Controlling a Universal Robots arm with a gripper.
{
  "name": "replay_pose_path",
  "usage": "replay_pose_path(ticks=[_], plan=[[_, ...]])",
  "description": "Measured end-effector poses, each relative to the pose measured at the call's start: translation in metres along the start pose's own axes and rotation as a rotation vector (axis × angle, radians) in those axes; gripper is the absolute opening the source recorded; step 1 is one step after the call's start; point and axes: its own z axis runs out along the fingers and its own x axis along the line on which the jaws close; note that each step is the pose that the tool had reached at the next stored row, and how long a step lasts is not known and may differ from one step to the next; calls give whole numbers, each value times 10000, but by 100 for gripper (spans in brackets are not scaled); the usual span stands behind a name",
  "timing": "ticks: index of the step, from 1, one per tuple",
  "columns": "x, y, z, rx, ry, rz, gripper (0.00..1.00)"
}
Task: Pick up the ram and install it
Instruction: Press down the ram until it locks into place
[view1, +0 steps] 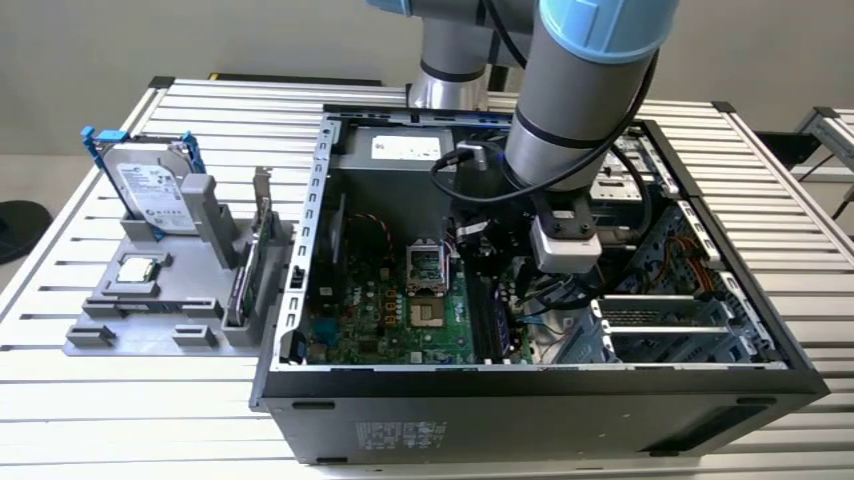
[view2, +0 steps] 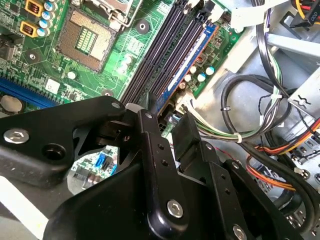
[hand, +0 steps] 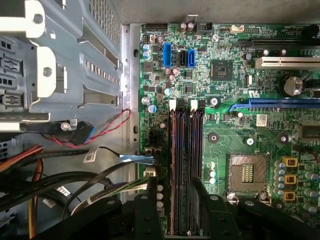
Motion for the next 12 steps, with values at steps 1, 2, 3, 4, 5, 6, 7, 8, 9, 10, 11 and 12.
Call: replay_pose_path(ticks=[1, 2, 3, 4, 5, 6, 7, 8, 9, 10, 11, 12], plan=[[0, 0, 0, -1, 0, 0, 100], [0, 0, 0, -1, 0, 0, 100], [0, 0, -1, -2, 0, 0, 100], [-1, 0, -1, -2, 0, 0, 100], [-1, 0, -1, -2, -1, 0, 100], [-1, 0, -1, -1, 0, 0, 100], [-1, 0, -1, -1, 0, -1, 100], [-1, 0, -1, -1, 0, 0, 100], [-2, 0, -1, -1, 0, 0, 100], [-2, -3, -2, -3, -1, 0, 100], [-2, -10, -2, -3, -1, 1, 100], [-2, -24, -1, -3, -1, 1, 100]])
